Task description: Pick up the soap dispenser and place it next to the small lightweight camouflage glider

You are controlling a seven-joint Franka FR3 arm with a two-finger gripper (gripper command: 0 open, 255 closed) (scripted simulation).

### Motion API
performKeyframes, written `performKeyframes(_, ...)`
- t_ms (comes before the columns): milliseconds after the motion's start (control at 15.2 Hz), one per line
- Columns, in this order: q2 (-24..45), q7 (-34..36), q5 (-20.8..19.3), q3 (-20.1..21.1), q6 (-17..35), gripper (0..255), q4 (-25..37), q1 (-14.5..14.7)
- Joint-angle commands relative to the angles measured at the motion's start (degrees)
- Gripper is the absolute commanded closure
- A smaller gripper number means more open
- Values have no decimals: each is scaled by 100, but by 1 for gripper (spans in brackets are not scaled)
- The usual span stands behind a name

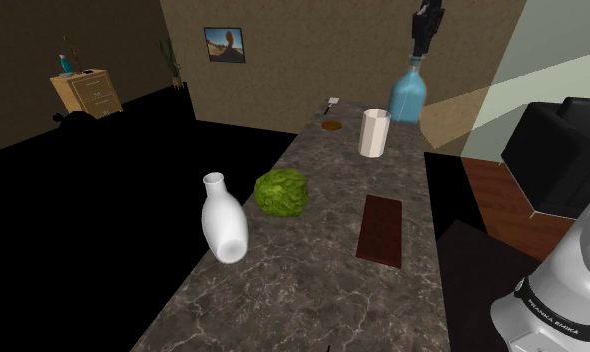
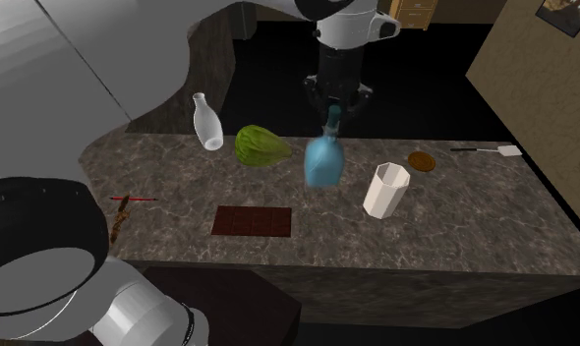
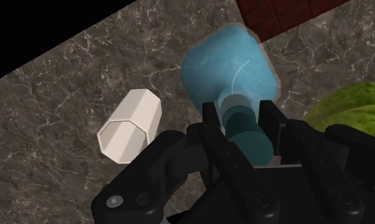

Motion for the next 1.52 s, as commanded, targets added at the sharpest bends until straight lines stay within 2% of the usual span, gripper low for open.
performKeyframes(0,46,-28,11,-10,-173,255,219,-7)
performKeyframes(396,291,-96,70,-39,-663,255,949,-24)
performKeyframes(924,-1184,953,-131,633,-620,255,-602,354)
performKeyframes(1452,-2257,1964,71,1376,-813,255,-1544,610)
